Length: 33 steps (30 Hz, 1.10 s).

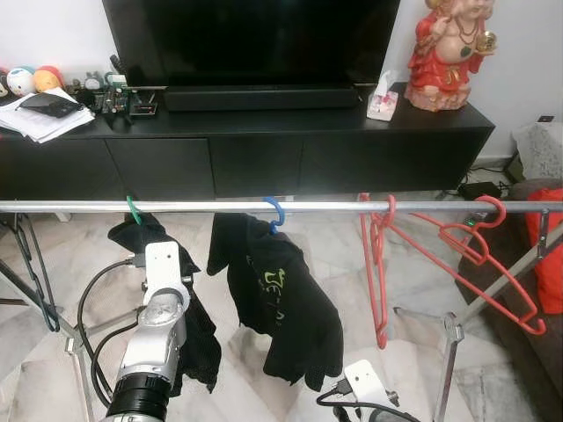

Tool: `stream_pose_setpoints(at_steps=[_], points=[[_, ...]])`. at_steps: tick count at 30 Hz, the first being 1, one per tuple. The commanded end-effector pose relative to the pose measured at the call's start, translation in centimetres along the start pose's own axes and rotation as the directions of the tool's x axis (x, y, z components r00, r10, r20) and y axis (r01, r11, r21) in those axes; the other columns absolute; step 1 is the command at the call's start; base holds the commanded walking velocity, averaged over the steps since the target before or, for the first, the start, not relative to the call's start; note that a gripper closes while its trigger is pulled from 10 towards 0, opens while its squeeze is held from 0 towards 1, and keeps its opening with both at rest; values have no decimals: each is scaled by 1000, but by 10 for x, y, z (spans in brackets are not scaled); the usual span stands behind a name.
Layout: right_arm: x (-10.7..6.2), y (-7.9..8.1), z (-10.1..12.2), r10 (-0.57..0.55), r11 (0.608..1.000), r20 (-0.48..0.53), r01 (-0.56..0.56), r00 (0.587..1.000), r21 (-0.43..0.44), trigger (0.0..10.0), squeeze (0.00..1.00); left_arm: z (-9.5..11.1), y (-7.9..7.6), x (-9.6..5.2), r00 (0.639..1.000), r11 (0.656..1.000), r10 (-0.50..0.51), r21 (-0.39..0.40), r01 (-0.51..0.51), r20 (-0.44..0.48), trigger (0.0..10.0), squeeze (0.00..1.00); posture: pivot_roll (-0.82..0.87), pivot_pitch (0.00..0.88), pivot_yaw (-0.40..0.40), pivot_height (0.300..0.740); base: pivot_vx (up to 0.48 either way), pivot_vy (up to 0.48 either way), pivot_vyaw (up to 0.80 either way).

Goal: Hang hanger

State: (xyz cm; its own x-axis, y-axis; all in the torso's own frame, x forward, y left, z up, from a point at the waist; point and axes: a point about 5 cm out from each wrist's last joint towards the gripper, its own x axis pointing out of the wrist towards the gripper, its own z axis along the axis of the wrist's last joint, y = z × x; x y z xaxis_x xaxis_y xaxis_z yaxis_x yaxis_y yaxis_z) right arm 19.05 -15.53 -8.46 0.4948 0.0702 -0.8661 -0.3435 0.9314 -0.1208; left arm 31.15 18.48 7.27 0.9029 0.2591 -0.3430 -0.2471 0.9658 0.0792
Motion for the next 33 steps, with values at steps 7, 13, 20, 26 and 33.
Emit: stream_pose_setpoints(at_steps=[7, 13, 20, 26, 33], points=[[0, 0, 2, 1, 1000, 8, -1, 1000, -3, 10000, 0, -1, -2, 0, 1000, 1000, -12, 12, 12, 3, 0, 0, -57, 0, -18, 740, 0, 0, 0], [0, 0, 2, 2, 1000, 8, -2, 1000, -1, 10000, 0, -3, -1, 0, 1000, 1000, 0, 28, 1, -6, 0, 0, -57, 0, -19, 740, 0, 0, 0], [0, 0, 2, 3, 1000, 8, -3, 1000, -1, 10000, 0, -6, 0, 1, 999, 999, 24, 33, -23, -27, 0, 0, -56, 0, -20, 740, 0, 0, 0], [0, 0, 2, 6, 1000, 7, -6, 1000, 0, 10000, 0, -11, 7, 1, 996, 996, 72, 53, -68, -60, 0, 0, -55, 0, -21, 740, 0, 0, 0], [0, 0, 2, 7, 1000, 7, -7, 1000, 1, 10000, 0, -11, 8, 1, 995, 995, 77, 70, -73, -57, 0, 0, -57, 0, -21, 740, 0, 0, 0]])
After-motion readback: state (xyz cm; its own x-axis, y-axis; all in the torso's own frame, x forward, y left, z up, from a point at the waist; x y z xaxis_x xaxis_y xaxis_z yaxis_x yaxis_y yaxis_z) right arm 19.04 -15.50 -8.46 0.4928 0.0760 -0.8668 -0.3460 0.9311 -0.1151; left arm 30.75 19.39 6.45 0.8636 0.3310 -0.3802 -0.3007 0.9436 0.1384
